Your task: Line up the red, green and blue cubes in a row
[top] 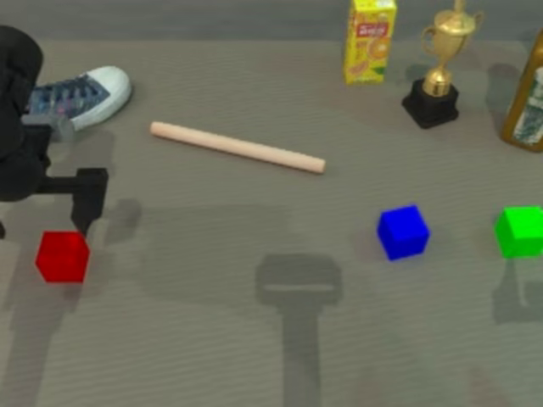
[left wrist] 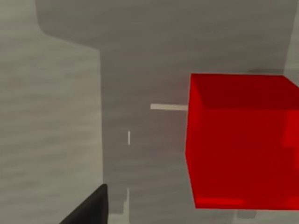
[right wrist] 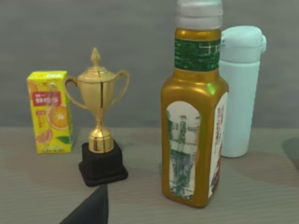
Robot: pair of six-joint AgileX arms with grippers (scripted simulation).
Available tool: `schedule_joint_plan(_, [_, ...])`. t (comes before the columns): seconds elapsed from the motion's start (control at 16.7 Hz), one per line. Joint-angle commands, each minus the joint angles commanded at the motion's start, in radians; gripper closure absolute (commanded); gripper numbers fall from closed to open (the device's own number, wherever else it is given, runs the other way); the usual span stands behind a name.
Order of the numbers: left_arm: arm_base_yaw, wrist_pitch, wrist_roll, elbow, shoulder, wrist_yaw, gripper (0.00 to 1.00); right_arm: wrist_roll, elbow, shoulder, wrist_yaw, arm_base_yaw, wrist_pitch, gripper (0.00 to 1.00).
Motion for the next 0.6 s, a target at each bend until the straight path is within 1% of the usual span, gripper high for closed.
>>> schedule_joint_plan(0.36, [-0.001, 0.25, 0.001, -0.12, 0.119, 0.001, 0.0, 0.0, 0.0, 0.0, 0.0, 0.0, 0.0, 0.0])
schedule_joint_plan(0.48, [-0.001, 0.287, 0.001, -0.141, 0.142, 0.001, 0.0, 0.0, 0.0, 0.0, 0.0, 0.0, 0.0, 0.0])
schedule_joint_plan(0.6, [-0.001, 0.289, 0.001, -0.142, 0.144, 0.001, 0.0, 0.0, 0.0, 0.0, 0.0, 0.0, 0.0, 0.0])
